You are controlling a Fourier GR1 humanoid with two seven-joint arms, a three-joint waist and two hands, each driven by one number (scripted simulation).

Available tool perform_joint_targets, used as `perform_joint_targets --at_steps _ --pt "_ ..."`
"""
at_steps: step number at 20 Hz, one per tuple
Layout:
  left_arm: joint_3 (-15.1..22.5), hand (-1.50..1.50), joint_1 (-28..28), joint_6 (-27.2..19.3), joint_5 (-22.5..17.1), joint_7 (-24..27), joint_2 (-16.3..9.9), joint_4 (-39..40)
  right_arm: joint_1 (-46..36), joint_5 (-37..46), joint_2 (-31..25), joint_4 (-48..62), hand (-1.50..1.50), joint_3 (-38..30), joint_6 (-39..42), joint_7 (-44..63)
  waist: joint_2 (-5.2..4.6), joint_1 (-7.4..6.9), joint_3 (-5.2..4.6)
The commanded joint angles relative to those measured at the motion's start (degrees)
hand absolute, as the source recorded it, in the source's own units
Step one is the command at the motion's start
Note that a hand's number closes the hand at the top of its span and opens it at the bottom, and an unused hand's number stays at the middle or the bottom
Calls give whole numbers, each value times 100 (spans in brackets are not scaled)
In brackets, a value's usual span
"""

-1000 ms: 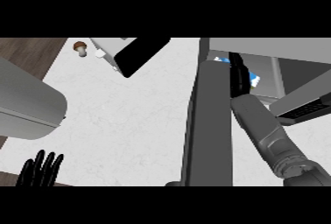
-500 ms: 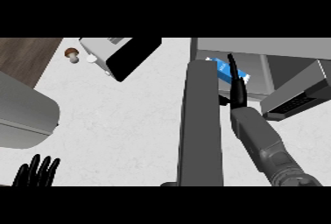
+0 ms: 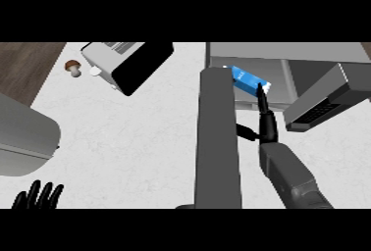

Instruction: Pick up the milk, place it into the microwave and close the microwave

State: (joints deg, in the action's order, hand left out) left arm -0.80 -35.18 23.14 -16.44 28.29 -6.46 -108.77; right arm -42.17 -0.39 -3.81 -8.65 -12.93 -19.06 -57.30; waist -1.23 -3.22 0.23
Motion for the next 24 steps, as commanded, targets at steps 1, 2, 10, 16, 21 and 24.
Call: perform_joint_targets --at_steps 1,2,10,16,21,24 --pt "15 -150 161 10 8 -69 39 266 333 -36 23 43 -150 -48 463 -524 29 100 -7" --pt "65 -150 -78 -1 59 -137 17 -130 439 -45 82 -64 -150 -47 482 -711 55 125 -7" --pt "484 -150 62 -194 697 -337 223 -44 995 129 -18 -316 -150 274 1445 -518 111 281 -19" --pt "553 -150 139 14 815 -36 252 437 1933 -21 -489 -1003 -150 261 1812 -772 132 341 -24" --pt "761 -150 629 206 934 -354 121 720 2444 -104 -505 -1671 150 310 1717 -661 137 377 -27" --pt "1028 -150 872 243 1226 -585 61 719 2680 -200 -700 -2139 150 307 1896 -512 146 415 -29"
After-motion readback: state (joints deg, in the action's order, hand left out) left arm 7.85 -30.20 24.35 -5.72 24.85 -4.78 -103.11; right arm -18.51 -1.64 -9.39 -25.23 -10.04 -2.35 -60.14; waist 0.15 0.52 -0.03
